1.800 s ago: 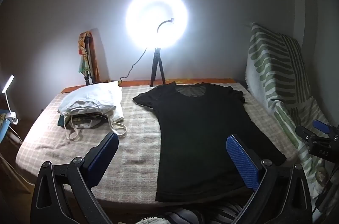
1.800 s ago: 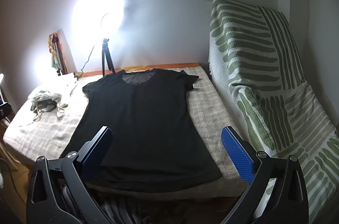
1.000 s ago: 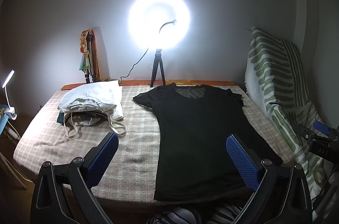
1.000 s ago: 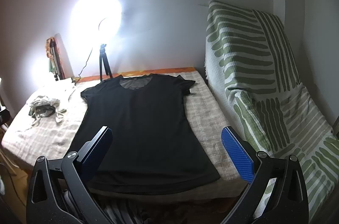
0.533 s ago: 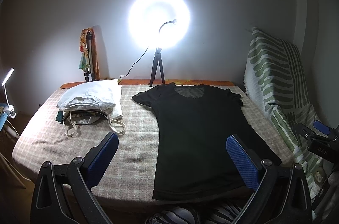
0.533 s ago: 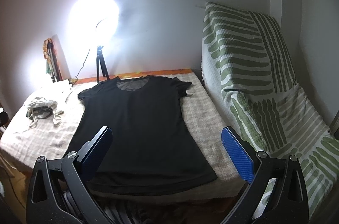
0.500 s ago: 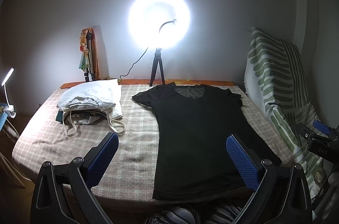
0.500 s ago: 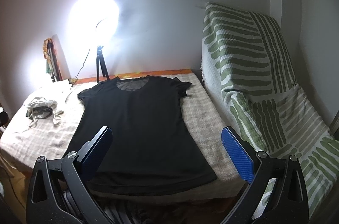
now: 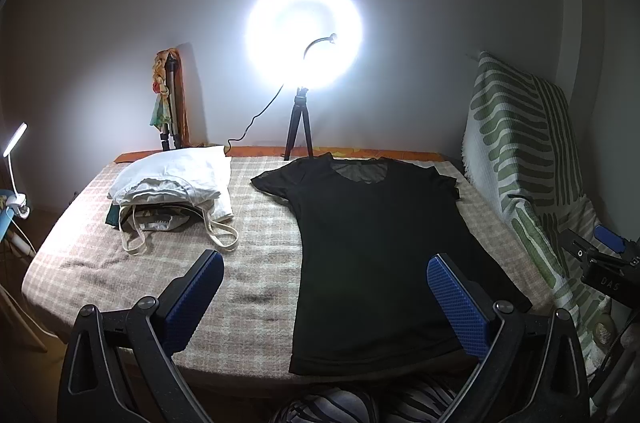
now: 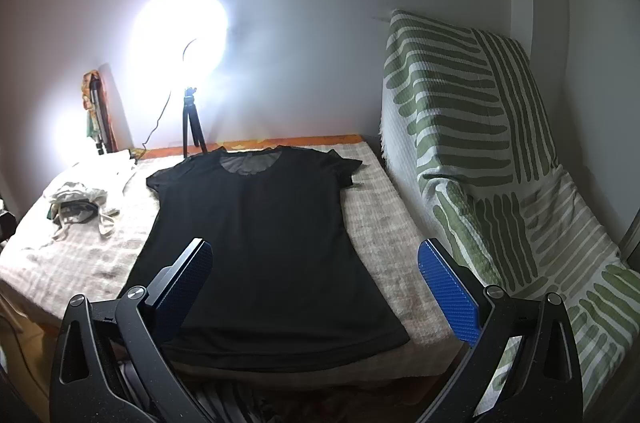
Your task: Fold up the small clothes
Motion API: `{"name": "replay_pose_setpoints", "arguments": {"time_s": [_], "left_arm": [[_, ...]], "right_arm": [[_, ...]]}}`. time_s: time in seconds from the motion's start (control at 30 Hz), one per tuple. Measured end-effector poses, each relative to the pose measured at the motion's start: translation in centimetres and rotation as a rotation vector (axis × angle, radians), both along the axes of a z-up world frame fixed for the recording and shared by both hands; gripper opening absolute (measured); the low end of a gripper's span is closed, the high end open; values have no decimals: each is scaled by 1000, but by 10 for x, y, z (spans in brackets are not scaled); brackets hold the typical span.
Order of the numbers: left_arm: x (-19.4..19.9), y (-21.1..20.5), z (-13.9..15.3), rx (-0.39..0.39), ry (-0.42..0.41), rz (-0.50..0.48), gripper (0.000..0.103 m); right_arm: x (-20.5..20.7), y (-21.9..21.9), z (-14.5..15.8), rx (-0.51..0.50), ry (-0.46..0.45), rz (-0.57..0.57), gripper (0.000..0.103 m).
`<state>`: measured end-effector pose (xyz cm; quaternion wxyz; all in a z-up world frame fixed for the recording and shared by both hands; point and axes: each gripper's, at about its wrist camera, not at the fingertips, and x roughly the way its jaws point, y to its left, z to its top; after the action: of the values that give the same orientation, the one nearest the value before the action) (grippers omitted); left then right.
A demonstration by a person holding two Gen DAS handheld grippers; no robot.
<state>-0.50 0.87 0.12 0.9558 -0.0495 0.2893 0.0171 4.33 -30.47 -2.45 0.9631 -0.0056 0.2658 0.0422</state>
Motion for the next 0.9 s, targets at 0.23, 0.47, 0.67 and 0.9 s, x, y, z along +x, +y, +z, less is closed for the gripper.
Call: {"name": "replay_pose_setpoints", "arguments": {"time_s": [0.23, 0.47, 0.67, 0.9], "left_arm": [[-4, 0, 1, 2, 1, 2, 103], [-8, -1, 2, 6, -2, 8, 103], [-12, 2, -1, 14, 5, 15, 103], [-10, 11, -8, 13, 22, 37, 102]], "right_arm": [[0, 0, 3, -5, -12, -1, 102], [-2, 0, 5, -5, -22, 3, 102], [-2, 5, 8, -3, -28, 14, 102], [6, 19, 8, -3, -34, 51, 102]]}}
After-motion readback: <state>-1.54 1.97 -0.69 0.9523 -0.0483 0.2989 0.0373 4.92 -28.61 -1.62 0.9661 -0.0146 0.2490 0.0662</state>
